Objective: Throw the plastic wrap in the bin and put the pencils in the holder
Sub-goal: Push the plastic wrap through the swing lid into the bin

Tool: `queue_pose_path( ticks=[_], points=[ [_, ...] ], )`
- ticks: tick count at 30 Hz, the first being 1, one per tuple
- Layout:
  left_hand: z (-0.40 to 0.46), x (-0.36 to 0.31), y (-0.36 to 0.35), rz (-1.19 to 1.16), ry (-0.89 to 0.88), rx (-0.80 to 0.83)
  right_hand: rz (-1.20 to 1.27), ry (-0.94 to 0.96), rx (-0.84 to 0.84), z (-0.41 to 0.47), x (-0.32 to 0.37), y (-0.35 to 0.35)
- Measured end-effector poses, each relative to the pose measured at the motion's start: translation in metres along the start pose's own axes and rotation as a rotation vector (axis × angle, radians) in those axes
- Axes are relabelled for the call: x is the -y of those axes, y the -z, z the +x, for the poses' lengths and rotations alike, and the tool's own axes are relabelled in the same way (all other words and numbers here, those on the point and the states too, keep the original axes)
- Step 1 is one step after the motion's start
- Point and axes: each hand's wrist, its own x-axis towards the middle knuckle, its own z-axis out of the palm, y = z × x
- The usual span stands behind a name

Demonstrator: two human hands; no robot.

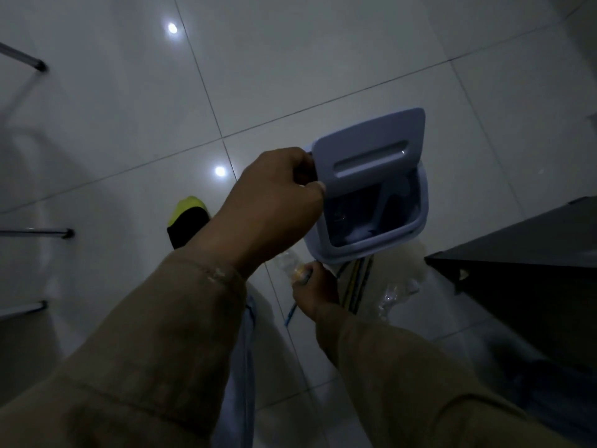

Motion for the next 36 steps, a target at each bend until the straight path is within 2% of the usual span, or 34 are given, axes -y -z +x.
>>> queue_pose_path(
  ticks=[8, 16, 22, 25, 29, 36],
  points=[
    [0.001, 0.0, 0.0, -0.003, -0.001, 0.009, 0.102, -0.025, -0.036, -0.001, 0.012, -0.005],
    [0.001, -0.001, 0.001, -0.009, 0.003, 0.027, 0.027, -0.024, 0.043, -0.006, 0.017, 0.004],
    [0.0, -0.002, 0.003, 0.003, 0.015, 0.042, 0.017, 0.021, 0.167, -0.037, 0.021, 0.034],
    [-0.001, -0.004, 0.003, -0.002, 0.02, 0.041, 0.132, -0.015, 0.195, -0.07, 0.022, 0.049],
    [-0.006, -0.009, 0.005, 0.011, 0.037, 0.037, 0.423, -0.092, 0.233, -0.121, 0.017, 0.081],
    [-0.017, -0.013, 0.005, -0.018, 0.062, 0.049, 0.654, -0.115, 0.189, -0.205, 0.007, 0.142]
  ],
)
